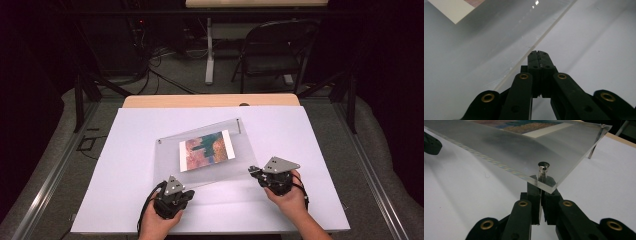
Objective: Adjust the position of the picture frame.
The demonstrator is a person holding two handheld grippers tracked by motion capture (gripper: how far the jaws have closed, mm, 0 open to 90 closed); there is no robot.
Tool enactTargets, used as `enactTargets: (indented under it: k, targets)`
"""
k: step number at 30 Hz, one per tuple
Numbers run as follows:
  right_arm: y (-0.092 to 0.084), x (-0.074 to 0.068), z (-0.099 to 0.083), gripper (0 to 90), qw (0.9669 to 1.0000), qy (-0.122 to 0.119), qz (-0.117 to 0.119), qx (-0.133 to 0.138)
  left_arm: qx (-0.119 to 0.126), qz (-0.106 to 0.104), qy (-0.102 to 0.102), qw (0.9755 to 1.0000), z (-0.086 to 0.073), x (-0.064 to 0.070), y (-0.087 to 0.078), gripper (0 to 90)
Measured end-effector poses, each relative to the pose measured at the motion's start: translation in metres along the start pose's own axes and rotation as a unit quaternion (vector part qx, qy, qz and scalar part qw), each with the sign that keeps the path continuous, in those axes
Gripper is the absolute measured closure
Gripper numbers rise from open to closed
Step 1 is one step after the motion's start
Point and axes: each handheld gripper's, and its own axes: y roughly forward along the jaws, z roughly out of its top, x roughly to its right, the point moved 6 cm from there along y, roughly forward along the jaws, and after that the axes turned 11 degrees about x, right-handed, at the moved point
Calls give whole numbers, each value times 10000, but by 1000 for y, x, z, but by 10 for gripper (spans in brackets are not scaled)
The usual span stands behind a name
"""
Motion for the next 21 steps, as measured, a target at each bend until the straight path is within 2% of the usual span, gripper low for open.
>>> enactTargets:
  k: [4,6,14,21]
  targets:
    - [-1,-3,1,856,10000,10,35,23,-7,-22,-187,9998,0,-4,-1,900]
    - [-2,-5,1,856,10000,10,53,16,-39,18,-126,9999,1,-4,-1,900]
    - [-3,-7,3,856,9999,69,71,36,-16,22,-110,9999,3,-3,-2,900]
    - [-3,-11,3,856,9998,78,148,58,3,62,-178,9998,6,-10,-2,900]
